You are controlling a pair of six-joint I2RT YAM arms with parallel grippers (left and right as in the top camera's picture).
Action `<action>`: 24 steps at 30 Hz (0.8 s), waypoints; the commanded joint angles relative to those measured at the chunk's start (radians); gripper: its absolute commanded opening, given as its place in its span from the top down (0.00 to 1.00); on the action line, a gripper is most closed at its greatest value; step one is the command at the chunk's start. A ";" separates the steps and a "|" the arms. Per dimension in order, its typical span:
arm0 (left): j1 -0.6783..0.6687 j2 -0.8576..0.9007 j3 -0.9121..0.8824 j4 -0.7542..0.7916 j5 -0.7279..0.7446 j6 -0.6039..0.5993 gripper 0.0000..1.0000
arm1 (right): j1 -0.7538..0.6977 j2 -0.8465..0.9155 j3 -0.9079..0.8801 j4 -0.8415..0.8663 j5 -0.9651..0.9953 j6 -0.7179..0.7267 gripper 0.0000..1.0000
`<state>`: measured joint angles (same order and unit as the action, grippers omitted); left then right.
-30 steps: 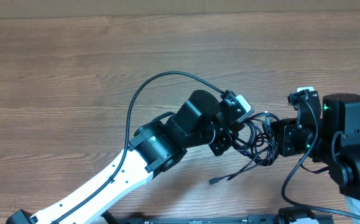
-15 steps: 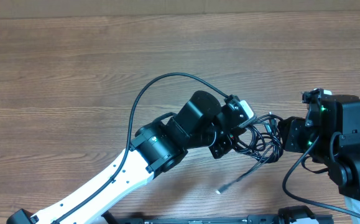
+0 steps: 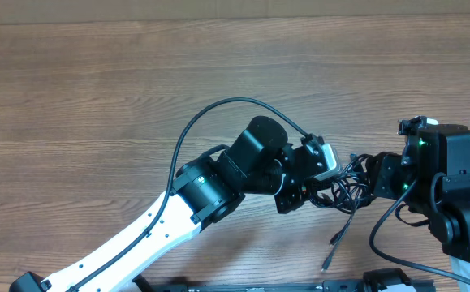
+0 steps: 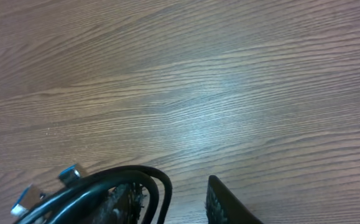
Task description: Untangle cables
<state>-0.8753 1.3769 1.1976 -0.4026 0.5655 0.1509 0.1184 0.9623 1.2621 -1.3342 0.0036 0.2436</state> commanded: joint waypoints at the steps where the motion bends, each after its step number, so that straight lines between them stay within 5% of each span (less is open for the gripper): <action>1: -0.010 -0.012 0.023 -0.015 0.198 0.052 0.96 | -0.015 0.003 0.020 0.048 0.119 0.026 0.67; 24: -0.010 -0.012 0.023 0.017 0.351 0.056 0.96 | -0.015 0.003 0.020 0.161 -0.131 0.014 0.69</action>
<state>-0.8623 1.3769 1.1976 -0.3756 0.7231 0.1654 0.1184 0.9585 1.2621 -1.2251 -0.1341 0.2420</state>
